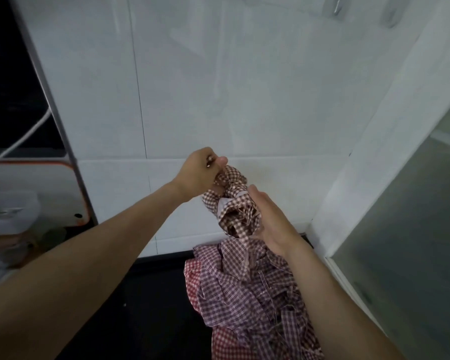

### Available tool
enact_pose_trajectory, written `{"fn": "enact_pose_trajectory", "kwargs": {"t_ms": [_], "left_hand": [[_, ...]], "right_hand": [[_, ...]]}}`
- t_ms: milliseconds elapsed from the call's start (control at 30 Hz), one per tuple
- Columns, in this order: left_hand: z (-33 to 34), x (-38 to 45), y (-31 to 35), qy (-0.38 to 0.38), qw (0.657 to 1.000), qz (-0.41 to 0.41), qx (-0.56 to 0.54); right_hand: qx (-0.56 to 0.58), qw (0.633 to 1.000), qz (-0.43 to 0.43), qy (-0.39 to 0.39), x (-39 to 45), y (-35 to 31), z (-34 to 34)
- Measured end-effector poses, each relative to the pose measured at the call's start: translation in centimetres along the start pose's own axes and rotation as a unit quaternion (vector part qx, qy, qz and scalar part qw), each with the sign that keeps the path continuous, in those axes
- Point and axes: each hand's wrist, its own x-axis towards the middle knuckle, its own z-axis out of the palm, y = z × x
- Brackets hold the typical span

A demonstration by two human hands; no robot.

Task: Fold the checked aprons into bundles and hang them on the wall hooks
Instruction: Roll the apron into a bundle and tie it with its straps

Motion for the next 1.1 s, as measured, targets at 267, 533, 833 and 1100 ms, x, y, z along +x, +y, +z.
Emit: {"fn": "enact_pose_trajectory", "kwargs": {"t_ms": [267,533,833,1100], "left_hand": [[1.0,-2.1,-1.8,-0.008,0.996,-0.023,-0.080],[2.6,-4.5,-8.1,-0.042,0.857,-0.369,-0.358],[5.4,-6.0,-11.2,0.077,0.740,-0.454,-0.490],[7.0,-8.5,-14.1,0.002,0.736,-0.441,-0.513]], "right_hand": [[0.233,0.971,0.047,-0.017,-1.0,-0.3,1.3],[0.161,0.978,0.123,-0.044,-0.7,1.7,1.1],[-0.057,0.992,0.105,-0.036,-1.9,6.0,1.2],[-0.405,0.909,0.005,-0.102,-3.2,5.5,-1.2]]}}
